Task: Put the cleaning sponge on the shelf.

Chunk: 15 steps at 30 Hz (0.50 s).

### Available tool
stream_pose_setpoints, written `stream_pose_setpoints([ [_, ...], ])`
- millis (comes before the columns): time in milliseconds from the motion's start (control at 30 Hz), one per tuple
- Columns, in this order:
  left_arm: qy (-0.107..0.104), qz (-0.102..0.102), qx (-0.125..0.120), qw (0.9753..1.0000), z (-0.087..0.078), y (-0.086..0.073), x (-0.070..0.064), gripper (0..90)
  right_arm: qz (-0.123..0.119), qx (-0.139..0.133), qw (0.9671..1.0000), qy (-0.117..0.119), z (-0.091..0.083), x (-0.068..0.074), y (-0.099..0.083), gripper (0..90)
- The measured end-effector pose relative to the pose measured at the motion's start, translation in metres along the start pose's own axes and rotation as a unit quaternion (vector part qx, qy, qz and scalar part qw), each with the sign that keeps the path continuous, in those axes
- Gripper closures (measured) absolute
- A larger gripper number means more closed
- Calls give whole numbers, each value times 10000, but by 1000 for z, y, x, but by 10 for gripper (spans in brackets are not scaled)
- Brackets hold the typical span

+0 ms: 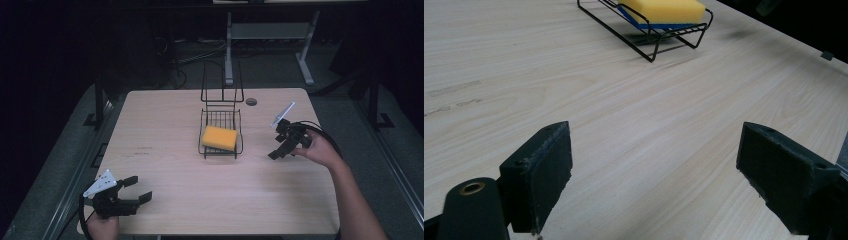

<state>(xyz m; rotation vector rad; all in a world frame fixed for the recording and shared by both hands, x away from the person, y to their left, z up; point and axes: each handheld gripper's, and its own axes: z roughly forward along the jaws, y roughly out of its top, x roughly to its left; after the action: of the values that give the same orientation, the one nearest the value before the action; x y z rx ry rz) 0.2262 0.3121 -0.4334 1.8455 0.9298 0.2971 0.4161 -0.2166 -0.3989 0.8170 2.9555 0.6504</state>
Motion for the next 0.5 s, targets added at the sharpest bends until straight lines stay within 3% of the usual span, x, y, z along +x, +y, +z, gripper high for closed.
stream_pose_setpoints([
  [500, -7, -8, 0, 10000, 0, 0, 0, 140, 10, 31, 10000, 0, 4, 10, -22, 156],
])
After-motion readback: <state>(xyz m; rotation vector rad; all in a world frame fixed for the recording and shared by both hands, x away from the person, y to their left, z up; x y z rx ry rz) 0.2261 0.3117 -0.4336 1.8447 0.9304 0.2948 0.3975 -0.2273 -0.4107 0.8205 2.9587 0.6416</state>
